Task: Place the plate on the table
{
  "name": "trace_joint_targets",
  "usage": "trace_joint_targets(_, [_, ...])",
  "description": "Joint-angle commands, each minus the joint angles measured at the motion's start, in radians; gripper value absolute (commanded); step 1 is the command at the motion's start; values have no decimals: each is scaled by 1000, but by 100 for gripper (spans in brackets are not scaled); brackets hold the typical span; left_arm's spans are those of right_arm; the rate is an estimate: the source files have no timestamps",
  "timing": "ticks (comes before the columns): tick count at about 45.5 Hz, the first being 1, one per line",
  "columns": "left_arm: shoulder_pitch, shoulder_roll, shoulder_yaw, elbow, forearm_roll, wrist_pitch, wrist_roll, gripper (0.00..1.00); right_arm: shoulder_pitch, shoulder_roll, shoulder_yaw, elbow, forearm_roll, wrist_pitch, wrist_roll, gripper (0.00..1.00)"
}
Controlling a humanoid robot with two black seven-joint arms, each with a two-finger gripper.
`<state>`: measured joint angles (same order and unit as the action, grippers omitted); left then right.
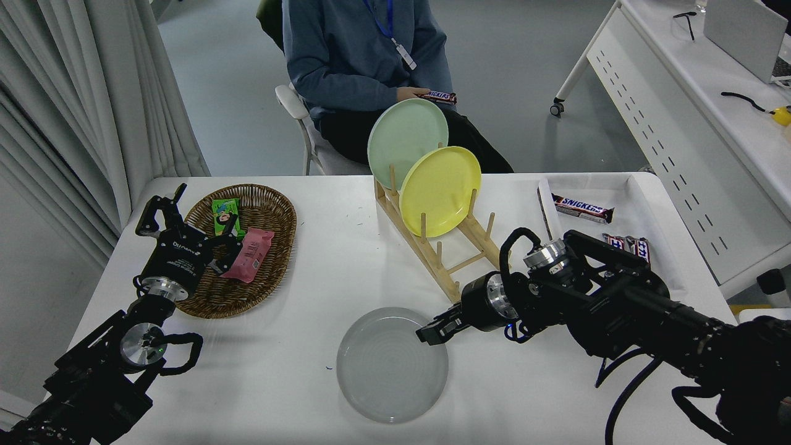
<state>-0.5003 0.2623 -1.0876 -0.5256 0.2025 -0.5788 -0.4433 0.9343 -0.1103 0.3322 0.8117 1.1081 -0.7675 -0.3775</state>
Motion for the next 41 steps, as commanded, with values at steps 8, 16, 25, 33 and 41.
trace_joint_targets(8, [0, 0, 0, 0, 0, 1, 0, 100, -5, -23, -15, 53, -88, 390, 0, 100])
trace_joint_targets(16, [-1, 0, 0, -1, 0, 1, 0, 100, -5, -54, -19, 75, -256, 648, 3, 100])
trace_joint_targets(25, [0, 0, 0, -1, 0, 1, 0, 100, -9, -84, -13, 89, -539, 777, 28, 100])
trace_joint_targets(33, [-1, 0, 0, 0, 0, 1, 0, 100, -15, -108, 53, 92, -717, 860, 137, 100])
trace_joint_targets(41, [0, 0, 0, 1, 0, 1, 0, 100, -15, -123, 140, 96, -780, 890, 166, 100])
